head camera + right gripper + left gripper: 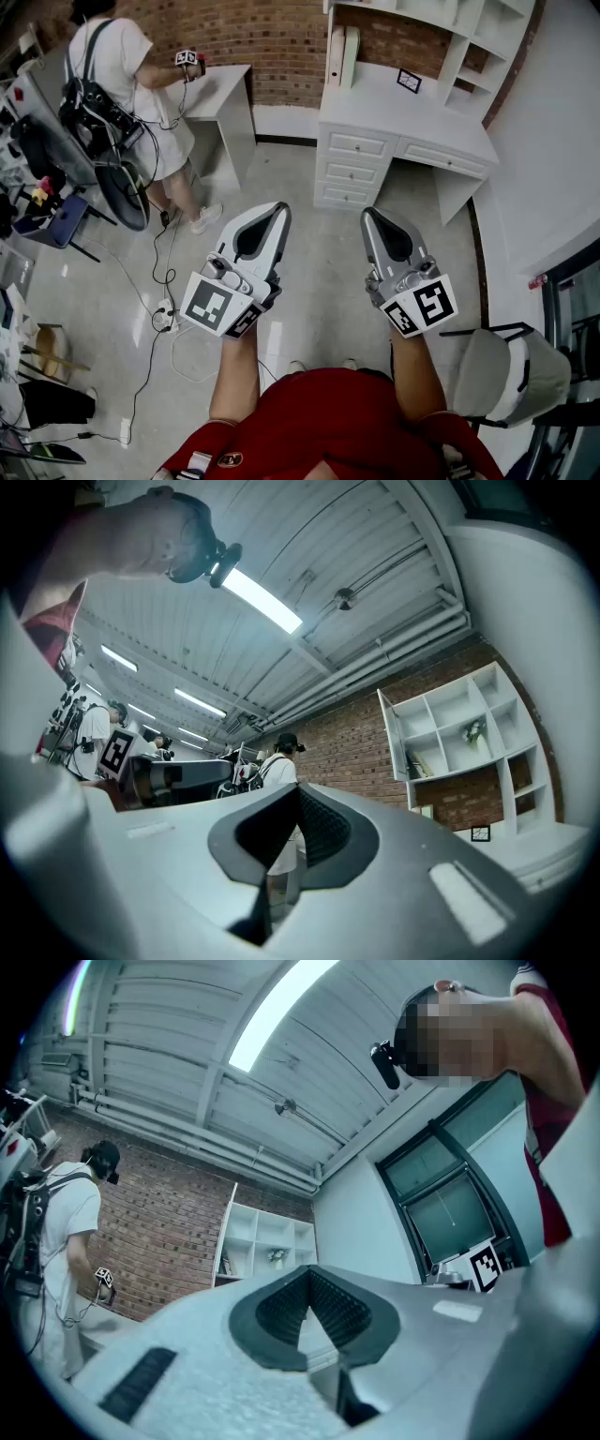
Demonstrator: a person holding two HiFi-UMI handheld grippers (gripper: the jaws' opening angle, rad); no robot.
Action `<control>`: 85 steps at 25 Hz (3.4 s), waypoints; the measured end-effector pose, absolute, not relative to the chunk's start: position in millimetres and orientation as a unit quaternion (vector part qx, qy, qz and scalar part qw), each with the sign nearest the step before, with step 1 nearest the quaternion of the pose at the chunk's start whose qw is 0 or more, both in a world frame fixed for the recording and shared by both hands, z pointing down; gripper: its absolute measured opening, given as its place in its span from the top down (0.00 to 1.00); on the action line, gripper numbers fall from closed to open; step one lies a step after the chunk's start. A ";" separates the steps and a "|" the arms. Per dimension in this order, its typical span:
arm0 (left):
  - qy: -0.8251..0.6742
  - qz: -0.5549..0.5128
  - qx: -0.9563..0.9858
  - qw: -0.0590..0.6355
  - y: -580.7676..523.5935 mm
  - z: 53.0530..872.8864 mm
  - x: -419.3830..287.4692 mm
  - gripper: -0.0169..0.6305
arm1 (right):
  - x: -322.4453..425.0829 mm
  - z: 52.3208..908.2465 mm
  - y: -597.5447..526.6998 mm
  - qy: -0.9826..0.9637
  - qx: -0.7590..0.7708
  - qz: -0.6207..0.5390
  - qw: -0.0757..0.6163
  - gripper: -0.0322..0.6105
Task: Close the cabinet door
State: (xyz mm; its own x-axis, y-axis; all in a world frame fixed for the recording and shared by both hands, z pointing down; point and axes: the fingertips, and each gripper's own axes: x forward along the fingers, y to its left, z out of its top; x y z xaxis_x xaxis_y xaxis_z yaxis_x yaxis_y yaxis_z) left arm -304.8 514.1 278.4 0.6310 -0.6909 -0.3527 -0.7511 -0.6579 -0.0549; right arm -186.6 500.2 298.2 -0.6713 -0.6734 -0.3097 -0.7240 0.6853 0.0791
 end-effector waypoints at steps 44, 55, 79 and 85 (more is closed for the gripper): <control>0.432 0.116 -0.890 0.090 90.0 254.3 -171.1 0.97 | -1.4 295.6 93.4 0.908 -0.371 0.079 0.178 0.93; 0.442 0.114 -0.884 0.101 -21.8 254.1 -191.2 0.97 | -8.1 302.6 7.1 0.906 -0.382 0.092 0.156 0.93; 0.389 0.153 -0.901 0.115 -308.7 192.7 -249.9 0.72 | -66.0 291.7 -252.4 0.896 -0.406 0.110 0.144 0.93; 0.367 0.153 -0.911 0.110 -335.4 188.1 -238.2 0.70 | -59.9 295.9 -281.9 0.898 -0.404 0.106 0.138 0.93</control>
State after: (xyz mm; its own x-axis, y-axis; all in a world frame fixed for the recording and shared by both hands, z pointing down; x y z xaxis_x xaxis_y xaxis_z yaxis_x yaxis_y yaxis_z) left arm -238.2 -335.4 188.1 0.6839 -0.6347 -0.3597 -0.7020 -0.7068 -0.0875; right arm -59.9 -281.9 295.9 -0.6359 -0.6965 -0.3326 -0.7546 0.6515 0.0785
